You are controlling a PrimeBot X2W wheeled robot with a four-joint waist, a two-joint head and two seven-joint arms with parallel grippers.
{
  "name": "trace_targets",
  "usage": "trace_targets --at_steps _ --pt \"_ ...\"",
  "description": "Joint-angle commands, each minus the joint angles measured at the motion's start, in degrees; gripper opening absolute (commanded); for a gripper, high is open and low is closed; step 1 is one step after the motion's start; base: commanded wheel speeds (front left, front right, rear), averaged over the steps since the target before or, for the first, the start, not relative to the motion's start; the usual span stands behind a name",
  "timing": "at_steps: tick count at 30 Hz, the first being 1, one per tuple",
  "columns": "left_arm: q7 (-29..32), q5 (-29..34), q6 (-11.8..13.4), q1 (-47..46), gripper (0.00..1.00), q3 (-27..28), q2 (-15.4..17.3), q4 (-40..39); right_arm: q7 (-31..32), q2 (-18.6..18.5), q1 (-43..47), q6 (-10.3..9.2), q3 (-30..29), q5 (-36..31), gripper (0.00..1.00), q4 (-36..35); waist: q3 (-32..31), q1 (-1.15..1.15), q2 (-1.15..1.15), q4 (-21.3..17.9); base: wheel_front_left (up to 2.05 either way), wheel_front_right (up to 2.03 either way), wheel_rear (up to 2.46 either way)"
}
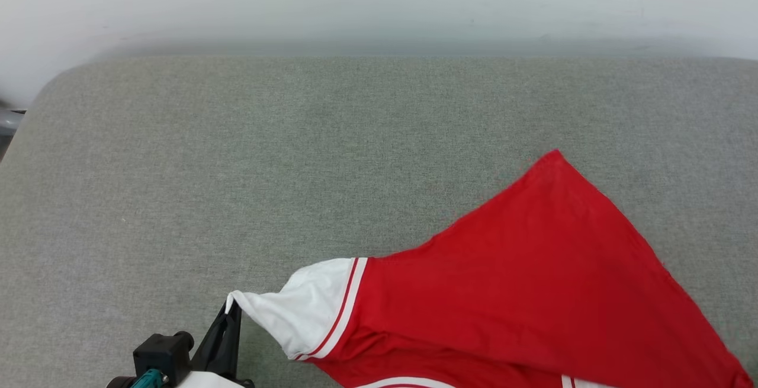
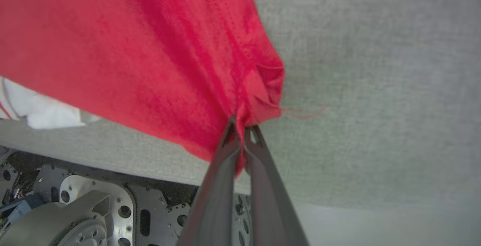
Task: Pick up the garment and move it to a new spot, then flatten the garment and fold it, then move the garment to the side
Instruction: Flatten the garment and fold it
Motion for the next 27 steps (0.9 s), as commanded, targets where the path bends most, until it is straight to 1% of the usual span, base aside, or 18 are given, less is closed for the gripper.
trace_targets --at_steps 1,4,5,6,9,14,17,19,21,23,27 --pt "0.00 -0.19 0.19 0.48 0.00 0.20 0.23 0.07 0.01 1.11 1.79 -0.07 -0.60 -0.46 0.00 0.20 0.08 0.01 0.00 0.00 0.00 0.00 0.00" --pt "0.06 -0.34 0.24 0.30 0.00 0.12 0.27 0.19 -0.06 3.31 3.54 -0.06 -1.36 -1.23 0.00 0.51 0.04 0.01 0.00 0.03 0.00 0.00 0.00" --pt "0.09 -0.36 0.23 0.23 0.00 0.05 0.30 0.23 -0.75 3.84 3.61 -0.06 -2.14 -1.64 0.25 0.50 -0.01 0.01 0.00 0.05 0.00 0.00 0.00" --pt "0.10 -0.38 0.23 0.14 0.00 -0.01 0.32 0.24 -1.19 4.10 3.44 -0.07 -2.86 -2.18 1.00 0.31 -0.08 0.01 0.00 0.08 0.00 0.00 0.00" --pt "0.14 -0.37 0.29 0.10 0.00 -0.20 0.41 0.17 -2.80 4.63 2.05 -0.06 -5.72 -2.91 1.00 -1.30 -0.53 0.01 0.00 0.14 0.00 0.00 0.00" --pt "0.29 0.02 0.48 0.01 0.00 -0.73 0.48 -0.45 -4.58 3.68 -0.54 -0.06 -10.93 -4.81 1.00 -5.97 -0.94 0.01 0.00 0.84 0.00 0.00 0.00" --pt "0.44 0.41 0.62 -0.50 0.00 -1.06 0.57 -1.04 -4.19 2.89 -2.99 -0.06 -13.45 -5.80 1.00 -9.53 -0.66 0.01 0.00 1.57 0.00 0.00 0.00" --pt "0.52 0.73 0.76 -1.34 0.00 -1.45 0.45 -1.86 -2.63 1.75 -6.69 -0.06 -14.50 -6.60 1.00 -12.98 0.18 0.01 0.00 2.53 0.00 0.00 0.00" --pt "0.59 0.98 0.70 -2.02 0.00 -1.72 0.22 -2.36 -0.83 0.56 -9.80 -0.06 -13.68 -7.55 1.00 -15.04 1.09 0.01 0.00 3.25 0.00 0.00 0.00" --pt "0.61 1.09 0.71 -2.67 0.00 -2.02 -0.01 -2.83 1.45 -0.50 -13.61 -0.06 -11.64 -8.24 1.00 -16.52 2.00 0.01 0.00 3.89 0.00 0.00 0.00" --pt "0.72 1.66 0.38 -4.51 0.00 -2.99 -0.49 -3.71 7.36 -2.29 -22.43 -0.06 -4.90 -9.16 1.00 -17.32 4.09 0.01 0.00 5.48 0.00 0.00 0.00"
